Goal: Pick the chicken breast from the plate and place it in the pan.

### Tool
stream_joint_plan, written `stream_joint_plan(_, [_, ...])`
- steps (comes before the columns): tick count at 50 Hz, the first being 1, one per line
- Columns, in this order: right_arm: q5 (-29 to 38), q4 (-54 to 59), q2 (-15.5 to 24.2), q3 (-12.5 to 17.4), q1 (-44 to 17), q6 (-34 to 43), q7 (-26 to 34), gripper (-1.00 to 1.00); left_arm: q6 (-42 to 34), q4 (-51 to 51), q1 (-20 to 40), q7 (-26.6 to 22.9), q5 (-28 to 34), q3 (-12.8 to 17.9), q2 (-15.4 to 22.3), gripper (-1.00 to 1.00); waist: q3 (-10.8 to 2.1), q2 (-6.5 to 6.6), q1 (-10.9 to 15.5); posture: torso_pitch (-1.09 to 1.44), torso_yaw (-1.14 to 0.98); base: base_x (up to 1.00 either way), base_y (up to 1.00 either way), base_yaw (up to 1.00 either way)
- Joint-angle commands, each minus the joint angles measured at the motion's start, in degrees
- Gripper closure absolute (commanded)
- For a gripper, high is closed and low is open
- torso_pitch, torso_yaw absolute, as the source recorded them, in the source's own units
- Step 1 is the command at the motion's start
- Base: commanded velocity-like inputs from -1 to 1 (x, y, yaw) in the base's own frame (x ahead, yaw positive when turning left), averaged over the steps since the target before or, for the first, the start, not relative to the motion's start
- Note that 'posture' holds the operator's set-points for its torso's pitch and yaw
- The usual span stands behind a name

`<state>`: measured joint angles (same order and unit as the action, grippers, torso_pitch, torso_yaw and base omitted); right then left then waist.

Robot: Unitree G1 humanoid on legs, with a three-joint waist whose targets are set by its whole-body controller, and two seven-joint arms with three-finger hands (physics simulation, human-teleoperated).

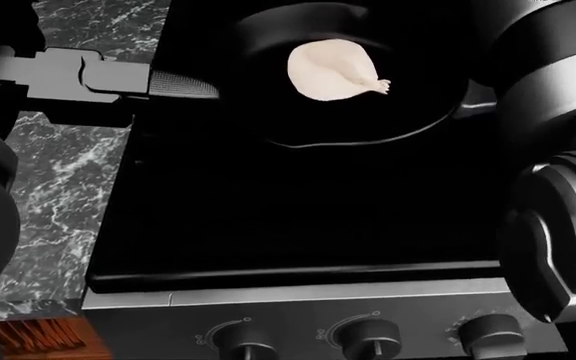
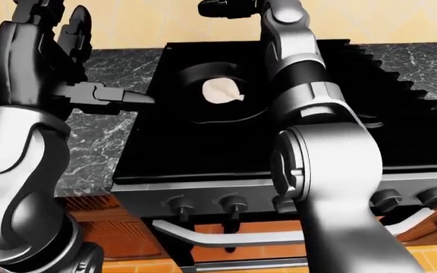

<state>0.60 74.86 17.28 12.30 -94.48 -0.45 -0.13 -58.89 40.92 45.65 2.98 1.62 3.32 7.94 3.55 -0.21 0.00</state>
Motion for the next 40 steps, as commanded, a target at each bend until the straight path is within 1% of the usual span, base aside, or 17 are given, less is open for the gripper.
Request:
stream_joint_plan(1, [-1.5, -2.7, 1.3, 0.0, -2.0, -2.9, -0.3, -1.00, 1.2, 1.2, 1.8, 0.2, 0.1, 0.6, 0.4, -1.00, -1.74, 0.00, 0.0, 0.00, 0.00, 0.00, 0.00, 0.00])
stream_joint_plan(9, [-3.6, -6.0, 4.7, -1.4, 0.0, -4.2, 0.0, -1.00, 1.0, 1.6, 2.2, 0.8, -0.3, 0.7, 0.3, -1.00, -1.68, -0.22, 0.1, 0.00, 0.00, 0.00, 0.00, 0.00])
stream_joint_plan(17, [-4.8, -11.5, 6.5, -2.3, 2.0, -4.4, 0.6, -1.00, 0.7, 2.0, 2.5, 1.4, -1.0, 1.3, 0.7, -1.00, -1.55, -0.25, 0.0, 0.00, 0.00, 0.00, 0.00, 0.00])
stream_joint_plan(18, [-4.0, -12.8, 7.0, -3.1, 2.5, -4.7, 0.7, -1.00, 0.6, 2.2, 2.7, 1.5, -1.1, 1.5, 0.7, -1.00, -1.55, -0.27, 0.0, 0.00, 0.00, 0.00, 0.00, 0.00])
stream_joint_plan(19, [-4.1, -13.5, 7.1, -3.1, 2.7, -4.5, 0.8, -1.00, 0.5, 2.3, 2.7, 1.7, -1.2, 1.5, 0.7, -1.00, -1.54, -0.30, 0.1, 0.00, 0.00, 0.00, 0.00, 0.00])
stream_joint_plan(26, [-5.4, -22.5, 8.0, -3.1, 4.5, -0.1, 1.3, -1.00, 0.1, 2.8, 3.4, 2.7, -1.9, 1.9, 1.1, -1.00, -1.45, -0.37, 0.1, 0.00, 0.00, 0.00, 0.00, 0.00])
stream_joint_plan(40, [-9.4, -46.5, 7.9, -2.8, 12.4, 12.3, 0.1, -1.00, 0.7, 3.9, 4.9, 5.9, -5.3, 3.7, 2.1, -1.00, -1.26, -0.53, 0.3, 0.00, 0.00, 0.00, 0.00, 0.00])
